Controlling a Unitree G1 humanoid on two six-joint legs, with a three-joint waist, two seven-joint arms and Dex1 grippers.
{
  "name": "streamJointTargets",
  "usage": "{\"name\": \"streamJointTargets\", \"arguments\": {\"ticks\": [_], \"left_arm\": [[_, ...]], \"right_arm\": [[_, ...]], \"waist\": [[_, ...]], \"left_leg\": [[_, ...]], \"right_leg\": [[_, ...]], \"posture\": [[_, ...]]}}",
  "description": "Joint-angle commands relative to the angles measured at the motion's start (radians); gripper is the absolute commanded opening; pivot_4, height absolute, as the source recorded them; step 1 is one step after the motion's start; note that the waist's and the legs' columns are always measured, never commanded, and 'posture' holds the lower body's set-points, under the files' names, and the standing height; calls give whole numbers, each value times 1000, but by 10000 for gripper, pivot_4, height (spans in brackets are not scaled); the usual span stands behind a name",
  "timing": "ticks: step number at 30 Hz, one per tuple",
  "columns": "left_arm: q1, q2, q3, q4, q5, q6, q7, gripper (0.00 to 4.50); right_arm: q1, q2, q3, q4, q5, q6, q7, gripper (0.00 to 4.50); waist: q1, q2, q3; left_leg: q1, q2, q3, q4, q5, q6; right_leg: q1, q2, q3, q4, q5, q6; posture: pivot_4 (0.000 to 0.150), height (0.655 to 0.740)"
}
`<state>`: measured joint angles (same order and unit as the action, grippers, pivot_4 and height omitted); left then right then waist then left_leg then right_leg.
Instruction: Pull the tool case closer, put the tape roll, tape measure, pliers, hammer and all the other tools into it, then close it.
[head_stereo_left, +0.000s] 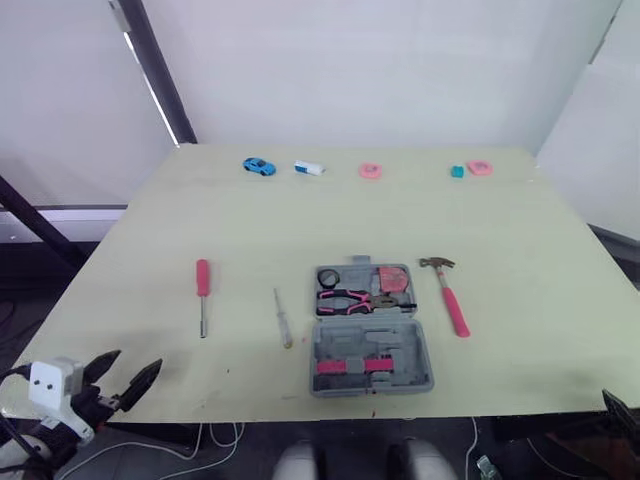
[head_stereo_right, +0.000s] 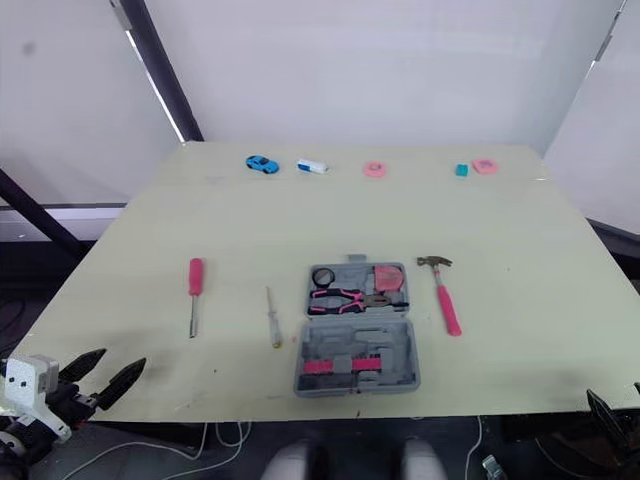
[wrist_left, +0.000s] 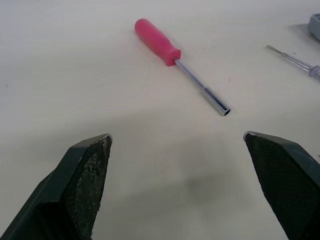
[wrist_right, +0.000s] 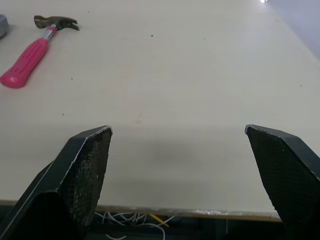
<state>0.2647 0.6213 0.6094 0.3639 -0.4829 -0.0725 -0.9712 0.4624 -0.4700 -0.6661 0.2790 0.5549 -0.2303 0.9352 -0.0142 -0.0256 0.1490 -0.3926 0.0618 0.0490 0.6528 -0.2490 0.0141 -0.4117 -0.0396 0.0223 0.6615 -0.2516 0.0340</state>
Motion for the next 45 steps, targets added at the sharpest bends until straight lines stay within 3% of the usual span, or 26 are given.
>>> {"name": "streamJointTargets", "arguments": {"ticks": [1,5,11,23,28,35,45], "left_arm": [[-5,-8,-19,-32,0,-20,-4,45000],[-5,-41,-94,-117,16,5,7,45000],[-15,-116,-169,-350,-17,188,176,45000],[-57,-348,-416,-820,128,610,736,45000],[-95,-405,-458,-874,169,710,854,45000],[-210,-447,-506,-782,261,800,978,45000],[-277,-480,-572,-691,313,829,980,45000]], "right_arm": [[-10,-30,4,-27,9,-11,37,44650],[-19,-70,45,-85,19,18,105,44650],[-89,-133,152,-273,66,123,188,44650],[-372,-220,414,-423,57,247,312,44650],[-464,-211,503,-453,39,271,328,44650],[-522,-196,550,-442,8,271,310,44650],[-518,-185,564,-469,-10,266,283,44650]], "waist": [[0,0,0],[2,2,-1],[3,2,-1],[7,1,-1],[4,1,-1],[13,0,-1],[9,0,-1]], "left_leg": [[0,0,0,0,0,0],[0,0,1,0,0,0],[0,-1,0,0,0,0],[-2,-6,0,1,0,0],[-2,-6,-1,1,0,0],[-3,-6,-2,1,0,0],[-3,-7,-3,1,0,0]], "right_leg": [[0,0,0,0,0,0],[0,0,0,0,2,-3],[0,1,0,0,2,-3],[1,3,-1,0,5,1],[1,4,-1,0,5,1],[1,4,-1,0,5,1],[2,5,0,1,5,1]], "posture": [[1500,7400],[1500,7400],[1500,7400],[1500,7400],[1500,7400],[1500,7400],[1500,7400]]}}
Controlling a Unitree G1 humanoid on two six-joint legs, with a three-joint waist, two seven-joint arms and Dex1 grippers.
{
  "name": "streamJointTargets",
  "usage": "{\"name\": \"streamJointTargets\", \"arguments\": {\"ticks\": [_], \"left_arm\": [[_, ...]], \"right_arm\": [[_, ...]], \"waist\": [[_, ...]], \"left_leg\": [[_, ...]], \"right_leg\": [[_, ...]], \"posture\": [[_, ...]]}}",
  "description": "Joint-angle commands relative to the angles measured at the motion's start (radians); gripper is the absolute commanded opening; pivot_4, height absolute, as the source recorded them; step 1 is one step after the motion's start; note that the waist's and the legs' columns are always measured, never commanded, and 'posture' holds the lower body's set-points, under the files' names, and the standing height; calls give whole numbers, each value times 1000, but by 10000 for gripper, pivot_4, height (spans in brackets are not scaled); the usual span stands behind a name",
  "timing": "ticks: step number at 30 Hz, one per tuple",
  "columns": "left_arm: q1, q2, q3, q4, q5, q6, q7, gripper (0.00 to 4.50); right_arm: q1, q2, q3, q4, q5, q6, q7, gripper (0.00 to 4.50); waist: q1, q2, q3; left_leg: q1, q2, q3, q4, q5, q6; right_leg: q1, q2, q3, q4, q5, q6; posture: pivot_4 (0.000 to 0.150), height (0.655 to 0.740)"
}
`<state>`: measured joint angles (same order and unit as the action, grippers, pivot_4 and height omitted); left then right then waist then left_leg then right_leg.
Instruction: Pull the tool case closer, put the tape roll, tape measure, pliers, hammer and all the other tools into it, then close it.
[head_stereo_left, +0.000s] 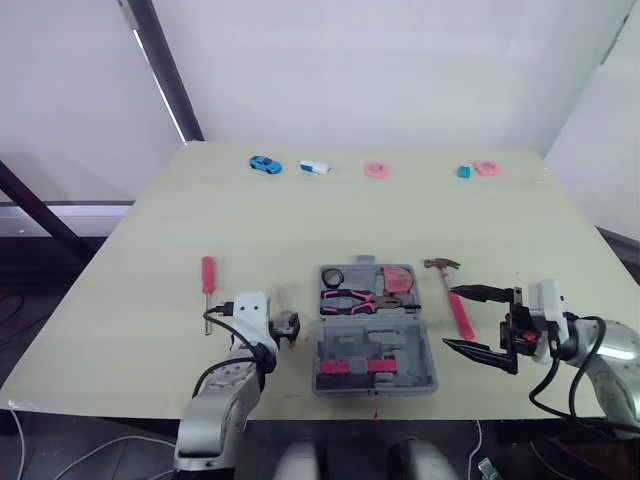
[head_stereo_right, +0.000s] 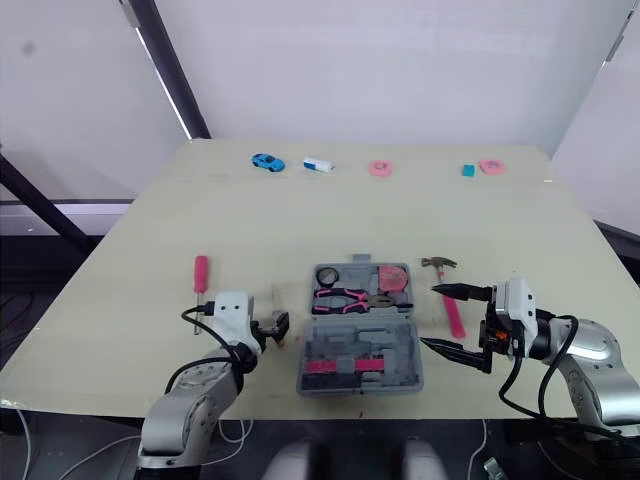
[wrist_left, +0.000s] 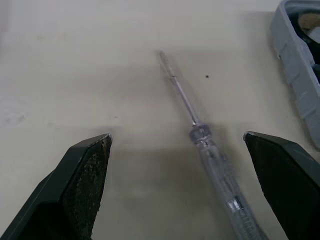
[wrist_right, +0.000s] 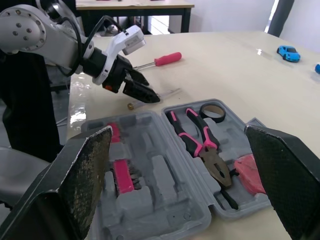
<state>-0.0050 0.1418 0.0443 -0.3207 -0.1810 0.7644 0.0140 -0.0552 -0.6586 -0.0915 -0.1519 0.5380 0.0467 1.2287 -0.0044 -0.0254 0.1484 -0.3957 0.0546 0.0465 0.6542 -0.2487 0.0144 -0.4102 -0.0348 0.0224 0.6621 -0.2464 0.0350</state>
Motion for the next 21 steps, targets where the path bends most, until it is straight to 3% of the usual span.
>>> {"name": "streamJointTargets", "arguments": {"ticks": [1,4,7,8,9,10,15,16,21], "left_arm": [[-9,-2,-7,1,14,-9,-6,45000],[-11,-12,3,19,15,-5,0,45000],[-14,-22,5,29,25,-7,10,37062],[-15,-23,4,31,29,-8,9,30784],[-15,-23,3,32,32,-8,8,29127],[-15,-24,4,32,33,-7,7,22929],[-12,-25,16,45,44,-21,4,2415],[-11,-25,16,45,45,-23,2,725],[-1,-8,6,60,60,-59,-17,806]], "right_arm": [[4,4,-12,-41,6,-11,-13,44650],[19,2,-14,-53,6,-12,-20,44650],[27,0,-16,-62,6,-9,-26,45000],[29,-1,-14,-64,4,-10,-27,45000],[31,-1,-11,-64,3,-9,-27,45000],[33,-1,-9,-67,3,-8,-27,45000],[42,-1,3,-75,-5,-10,-25,45000],[41,0,4,-74,-5,-9,-27,45000],[30,4,11,-69,-6,-9,-31,45000]], "waist": [[0,0,0],[1,0,0],[1,0,0],[1,0,0],[1,0,0],[1,0,0],[4,0,0],[4,0,0],[4,0,0]], "left_leg": [[0,0,0,0,0,0],[0,0,0,0,0,0],[0,0,0,0,0,0],[0,0,0,0,0,0],[0,0,0,0,0,0],[0,0,0,0,0,0],[0,0,0,0,0,0],[0,0,0,0,0,0],[0,0,0,0,0,0]], "right_leg": [[0,0,0,0,0,0],[0,0,0,0,0,0],[0,0,0,0,0,0],[0,0,0,0,0,0],[0,0,0,0,0,0],[0,0,0,0,0,0],[0,0,0,0,0,0],[0,0,0,0,0,0],[0,0,0,0,0,0]], "posture": [[1500,7400],[1500,7400],[1500,7400],[1500,7400],[1500,7400],[1500,7400],[1500,7400],[1500,7400],[1500,7400]]}}
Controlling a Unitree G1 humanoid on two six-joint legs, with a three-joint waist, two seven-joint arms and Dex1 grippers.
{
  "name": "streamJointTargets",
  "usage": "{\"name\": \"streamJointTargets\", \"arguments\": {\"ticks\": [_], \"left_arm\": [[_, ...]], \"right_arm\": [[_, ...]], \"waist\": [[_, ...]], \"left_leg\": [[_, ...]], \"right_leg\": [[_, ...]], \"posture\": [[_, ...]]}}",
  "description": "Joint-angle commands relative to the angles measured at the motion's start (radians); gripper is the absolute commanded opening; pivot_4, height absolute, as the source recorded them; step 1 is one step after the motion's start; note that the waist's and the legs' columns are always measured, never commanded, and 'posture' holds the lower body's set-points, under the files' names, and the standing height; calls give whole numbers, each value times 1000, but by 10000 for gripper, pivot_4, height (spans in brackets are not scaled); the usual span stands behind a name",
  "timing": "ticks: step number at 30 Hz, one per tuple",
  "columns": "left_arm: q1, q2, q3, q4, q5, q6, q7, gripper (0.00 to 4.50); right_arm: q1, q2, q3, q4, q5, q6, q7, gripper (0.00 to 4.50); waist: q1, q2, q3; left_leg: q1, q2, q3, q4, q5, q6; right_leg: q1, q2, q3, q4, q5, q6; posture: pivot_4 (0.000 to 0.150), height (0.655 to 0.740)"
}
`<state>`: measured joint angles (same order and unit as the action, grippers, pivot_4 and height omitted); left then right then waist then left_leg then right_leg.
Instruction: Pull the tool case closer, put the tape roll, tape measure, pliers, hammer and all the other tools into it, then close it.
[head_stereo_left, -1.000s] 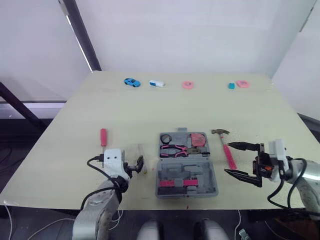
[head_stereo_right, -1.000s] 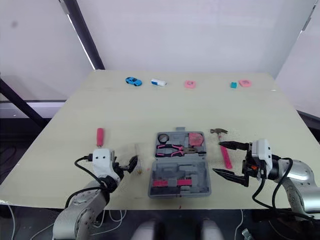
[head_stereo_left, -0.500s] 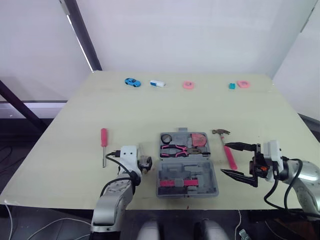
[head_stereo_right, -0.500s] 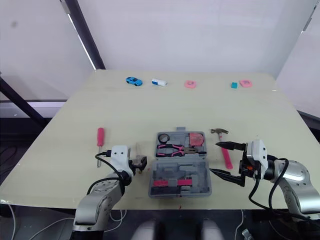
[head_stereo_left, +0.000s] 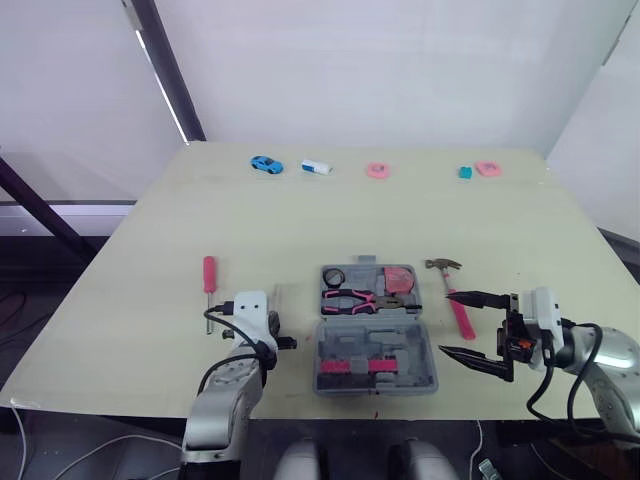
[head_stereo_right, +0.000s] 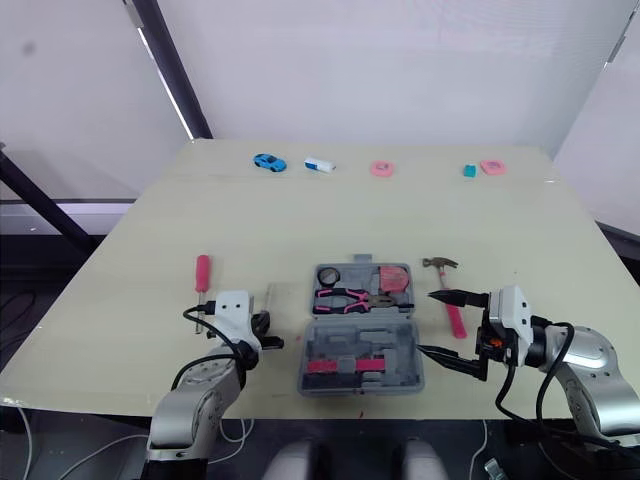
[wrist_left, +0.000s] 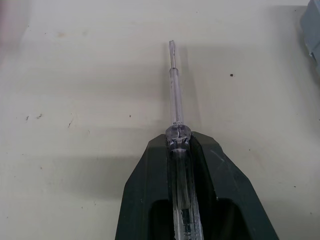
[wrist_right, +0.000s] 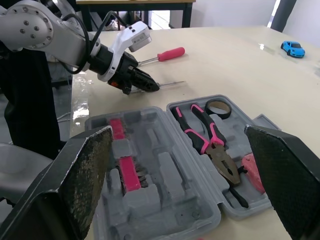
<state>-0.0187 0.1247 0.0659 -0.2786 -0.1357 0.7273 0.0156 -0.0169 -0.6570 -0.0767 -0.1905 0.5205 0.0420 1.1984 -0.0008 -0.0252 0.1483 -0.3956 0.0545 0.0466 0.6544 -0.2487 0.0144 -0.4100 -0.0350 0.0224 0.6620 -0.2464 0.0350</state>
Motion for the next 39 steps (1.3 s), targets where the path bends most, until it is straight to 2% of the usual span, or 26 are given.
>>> {"name": "streamJointTargets", "arguments": {"ticks": [1,7,9,14,19,24,27,33,39], "left_arm": [[18,14,-14,22,16,-31,-25,806],[49,82,26,-2,-38,-71,-147,806],[59,115,39,-20,-101,-89,-247,806],[78,279,36,-64,-123,-108,-409,806],[56,424,70,-60,-225,-114,-627,806],[-1,582,4,-84,-300,-117,-880,806],[-80,616,-29,-80,-342,-78,-952,806],[-217,689,-168,-57,-307,-54,-1065,806],[-396,677,-322,28,-250,-15,-1123,806]], "right_arm": [[-9,3,-3,-32,13,-3,-1,45000],[-21,3,-5,-36,27,5,4,45000],[-25,2,-6,-33,29,6,8,45000],[-38,3,-9,-16,27,4,18,45000],[-47,10,-6,-2,26,0,25,45000],[-48,11,-12,11,23,-4,35,45000],[-44,11,-17,10,19,-3,30,45000],[-28,13,-31,-3,15,-8,4,45000],[0,1,-64,-8,10,-22,-19,45000]], "waist": [[0,0,0],[-5,0,0],[-9,0,0],[-10,-1,1],[-7,-1,1],[-7,-1,2],[-6,0,2],[-10,-1,3],[-6,-1,3]], "left_leg": [[0,0,0,0,0,0],[0,0,0,0,0,0],[0,0,0,0,0,0],[0,1,0,0,0,0],[0,1,1,0,0,0],[0,1,1,0,0,0],[0,1,1,0,0,0],[-1,1,1,0,0,0],[-1,1,1,0,0,0]], "right_leg": [[0,0,0,0,0,0],[0,0,0,0,0,0],[0,0,0,0,0,0],[0,0,-1,0,0,-1],[0,0,0,0,-1,-2],[0,0,-1,0,-2,-3],[0,0,0,-1,-2,-4],[-1,0,0,0,-1,-1],[-1,1,-1,-1,-1,0]], "posture": [[1500,7400],[1500,7400],[1500,7400],[1500,7400],[1500,7400],[1500,7400],[1500,7400],[1500,7400],[1500,7400]]}}
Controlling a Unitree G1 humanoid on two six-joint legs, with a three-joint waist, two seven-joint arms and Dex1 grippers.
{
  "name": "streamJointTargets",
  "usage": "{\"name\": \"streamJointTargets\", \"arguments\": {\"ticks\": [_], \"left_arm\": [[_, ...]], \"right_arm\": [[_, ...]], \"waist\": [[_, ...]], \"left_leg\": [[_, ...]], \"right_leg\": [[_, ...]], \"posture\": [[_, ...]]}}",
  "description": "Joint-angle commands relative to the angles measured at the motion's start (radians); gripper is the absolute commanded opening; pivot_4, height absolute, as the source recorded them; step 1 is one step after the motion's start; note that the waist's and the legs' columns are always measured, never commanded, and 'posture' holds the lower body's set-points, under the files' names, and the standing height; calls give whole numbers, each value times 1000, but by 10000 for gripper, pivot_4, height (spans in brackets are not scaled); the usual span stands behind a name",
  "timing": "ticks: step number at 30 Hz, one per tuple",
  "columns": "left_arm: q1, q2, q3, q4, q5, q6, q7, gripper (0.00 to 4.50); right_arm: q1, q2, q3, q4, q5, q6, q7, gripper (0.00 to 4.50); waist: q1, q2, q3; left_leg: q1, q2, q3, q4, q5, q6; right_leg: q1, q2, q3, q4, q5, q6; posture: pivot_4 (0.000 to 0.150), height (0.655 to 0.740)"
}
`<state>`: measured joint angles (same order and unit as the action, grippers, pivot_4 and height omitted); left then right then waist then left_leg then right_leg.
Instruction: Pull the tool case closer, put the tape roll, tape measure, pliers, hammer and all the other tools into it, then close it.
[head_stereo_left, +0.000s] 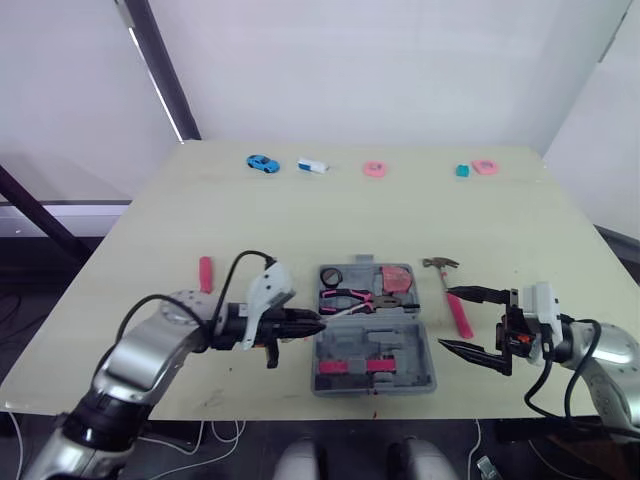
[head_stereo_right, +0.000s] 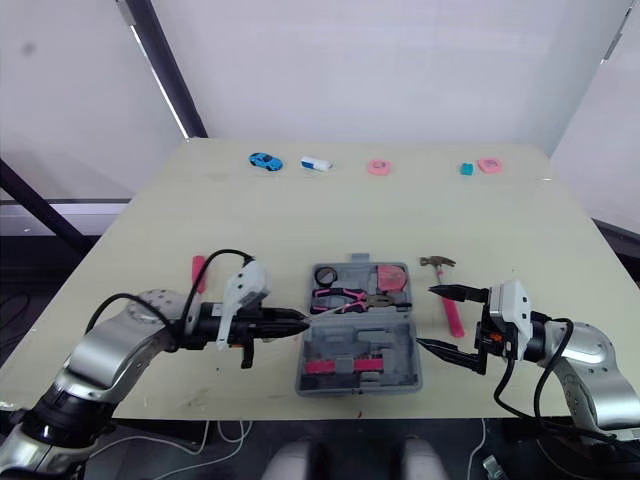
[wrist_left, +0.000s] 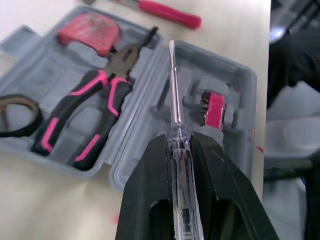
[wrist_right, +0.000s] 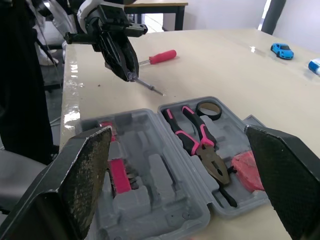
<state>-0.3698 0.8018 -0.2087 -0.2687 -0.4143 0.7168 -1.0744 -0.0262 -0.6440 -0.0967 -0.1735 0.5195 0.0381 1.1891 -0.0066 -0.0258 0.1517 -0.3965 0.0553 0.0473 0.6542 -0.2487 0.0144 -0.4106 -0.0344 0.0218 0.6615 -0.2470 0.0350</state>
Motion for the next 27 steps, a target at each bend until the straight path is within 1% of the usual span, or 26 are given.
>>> {"name": "streamJointTargets", "arguments": {"ticks": [1,6,10,12,18,27], "left_arm": [[-73,-1,-77,38,51,-11,-45,806],[-226,-39,-246,142,180,-7,-79,806],[-318,-110,-315,241,228,-1,-100,806],[-352,-124,-348,282,260,-5,-124,806],[-401,-159,-394,359,309,-20,-182,806],[-419,-224,-417,414,373,-31,-185,806]], "right_arm": [[14,-14,-50,-25,10,-20,-13,45000],[52,-19,-81,-46,6,-30,-32,45000],[95,-22,-106,-78,8,-31,-53,45000],[114,-27,-118,-88,9,-31,-58,45000],[137,-30,-134,-99,4,-37,-74,45000],[146,-26,-131,-108,0,-42,-84,45000]], "waist": [[0,0,0],[1,0,0],[2,0,1],[3,0,1],[-4,0,1],[0,0,1]], "left_leg": [[0,0,0,0,0,0],[0,0,0,0,0,0],[-1,0,0,0,0,0],[-2,0,-2,1,0,0],[-2,0,-1,1,0,0],[-2,0,-2,2,0,0]], "right_leg": [[0,0,0,0,0,0],[0,1,0,0,0,0],[0,1,1,0,0,0],[0,3,1,0,0,0],[0,3,3,0,0,0],[0,3,3,0,0,0]], "posture": [[1500,7400],[1500,7400],[1500,7400],[1500,7400],[1500,7400],[1500,7400]]}}
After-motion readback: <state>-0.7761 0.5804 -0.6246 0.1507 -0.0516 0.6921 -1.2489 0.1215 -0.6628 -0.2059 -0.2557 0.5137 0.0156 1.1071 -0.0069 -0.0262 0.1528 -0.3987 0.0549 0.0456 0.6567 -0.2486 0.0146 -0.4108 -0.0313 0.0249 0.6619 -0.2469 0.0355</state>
